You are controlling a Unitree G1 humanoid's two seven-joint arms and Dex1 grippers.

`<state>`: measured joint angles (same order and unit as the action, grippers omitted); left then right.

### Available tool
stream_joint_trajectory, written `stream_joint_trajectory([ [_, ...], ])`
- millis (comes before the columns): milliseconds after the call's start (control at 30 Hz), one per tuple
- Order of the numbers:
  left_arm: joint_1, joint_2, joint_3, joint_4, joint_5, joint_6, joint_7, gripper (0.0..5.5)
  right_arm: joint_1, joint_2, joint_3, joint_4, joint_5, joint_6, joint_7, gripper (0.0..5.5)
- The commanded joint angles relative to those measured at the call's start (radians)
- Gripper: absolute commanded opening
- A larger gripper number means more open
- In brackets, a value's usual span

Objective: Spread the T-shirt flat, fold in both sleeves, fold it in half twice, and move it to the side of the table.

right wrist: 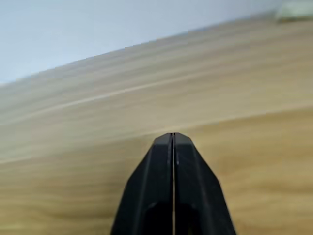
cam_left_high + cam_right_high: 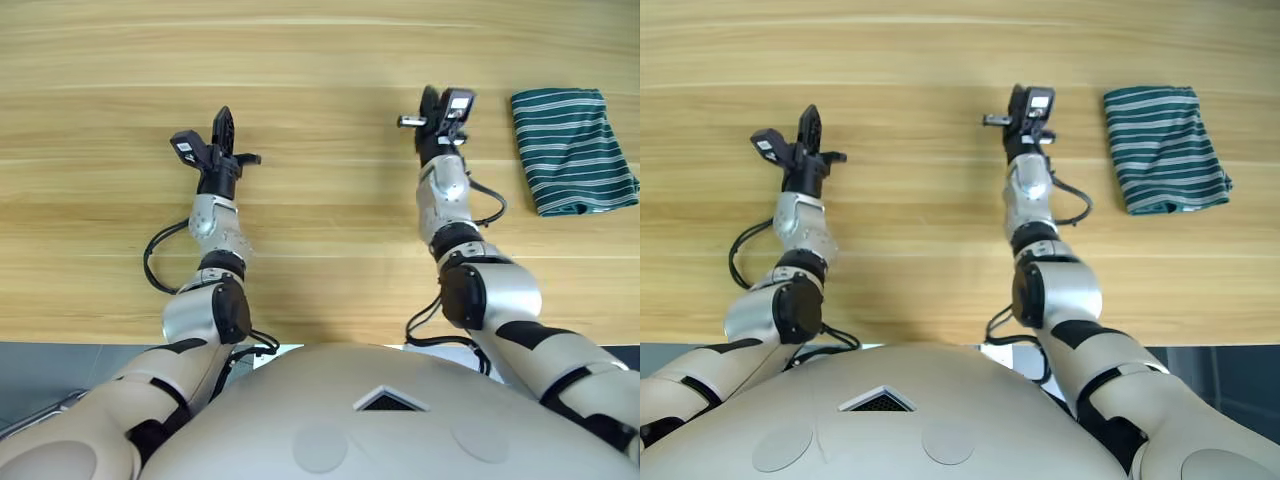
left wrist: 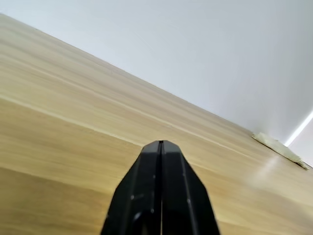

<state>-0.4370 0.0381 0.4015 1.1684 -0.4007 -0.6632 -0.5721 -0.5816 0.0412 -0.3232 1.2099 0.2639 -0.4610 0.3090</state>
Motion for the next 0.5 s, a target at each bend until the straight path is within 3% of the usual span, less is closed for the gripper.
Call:
stream_joint_trajectory([
  [33, 0.014, 0.043, 0.011, 0.101, 0.042, 0.053, 0.126, 0.00, 0.057, 0.024, -0.162, 0.077, 0.187, 0.133, 0.266, 0.02],
  [167, 0.023, 0.078, 0.020, 0.127, 0.065, 0.071, 0.173, 0.00, 0.057, -0.028, -0.188, 0.094, 0.179, 0.117, 0.293, 0.02],
  [400, 0.014, 0.118, -0.003, 0.122, 0.124, 0.035, 0.205, 0.00, 0.071, -0.066, -0.090, 0.070, 0.034, -0.056, 0.281, 0.02],
  [500, 0.011, 0.174, -0.100, 0.114, 0.272, -0.023, 0.313, 0.00, 0.079, -0.122, 0.058, 0.051, -0.167, -0.172, 0.141, 0.02],
])
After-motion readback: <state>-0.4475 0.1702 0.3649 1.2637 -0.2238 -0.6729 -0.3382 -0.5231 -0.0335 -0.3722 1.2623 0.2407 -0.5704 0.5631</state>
